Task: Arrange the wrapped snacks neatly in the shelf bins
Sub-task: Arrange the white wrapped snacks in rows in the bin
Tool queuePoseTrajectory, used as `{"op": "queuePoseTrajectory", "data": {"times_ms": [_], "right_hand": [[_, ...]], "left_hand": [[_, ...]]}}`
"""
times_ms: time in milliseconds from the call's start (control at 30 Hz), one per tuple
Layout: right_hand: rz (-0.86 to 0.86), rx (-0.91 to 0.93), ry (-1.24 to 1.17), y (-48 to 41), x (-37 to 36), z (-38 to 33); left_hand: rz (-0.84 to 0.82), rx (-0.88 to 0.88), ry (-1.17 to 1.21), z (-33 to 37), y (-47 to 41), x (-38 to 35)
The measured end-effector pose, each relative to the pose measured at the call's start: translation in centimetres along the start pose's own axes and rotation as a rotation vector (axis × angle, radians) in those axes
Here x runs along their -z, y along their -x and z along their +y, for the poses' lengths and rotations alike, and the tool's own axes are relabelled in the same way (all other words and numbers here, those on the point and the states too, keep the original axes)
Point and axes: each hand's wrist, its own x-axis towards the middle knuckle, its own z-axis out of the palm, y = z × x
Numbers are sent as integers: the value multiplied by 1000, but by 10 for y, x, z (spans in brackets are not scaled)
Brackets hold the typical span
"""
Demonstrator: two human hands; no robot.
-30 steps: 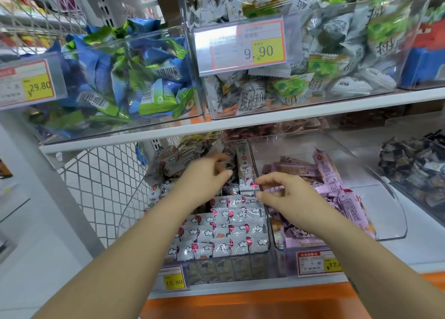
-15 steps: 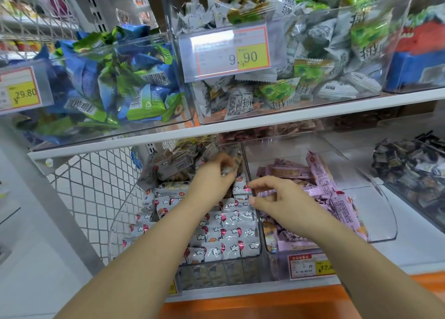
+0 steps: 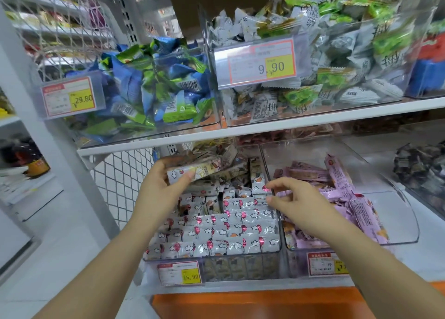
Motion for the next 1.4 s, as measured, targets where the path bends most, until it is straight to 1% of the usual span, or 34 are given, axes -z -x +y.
{"op": "queuePoseTrajectory", "data": {"times_ms": [267,400,500,667,867,1000,1100,1167,1233,1300,1367,1400], "right_hand": [[21,-16,13,-2,-3,2],[6,-9,15,-1,0,1],[-4,1,19,-1,0,1],[-15,3,16,-2,1,1],[-15,8,7,-4,0,4],[-6,12,18,-6,-1,7],[-5,11,27,-8,-2,9],[-14,2,12,-7,-2,9],[1,4,17,-7,-3,8],[82,44,103,-7,-6,5],[193,142,238,-7,-12,-2],[223,193,283,-7,-16,-7]], "left_hand": [[-89,-143,-417,3,-5,3],[-198,-162,-522,5,-12,1],[-317,-147,-623,11,-20,2],[-536,-134,-621,8,-31,-16],[-712,-69,-591,-9,-35,-44],[-811,-90,-651,-14,-32,-53],[-835,-47,-589,-15,-29,-53],[-816,-25,-559,-13,-26,-51],[-782,-46,-555,-9,-21,-47],[-730,-66,-531,-4,-14,-41],[-648,-64,-495,-5,-5,-30],[-590,-66,-495,-7,0,-23]]}}
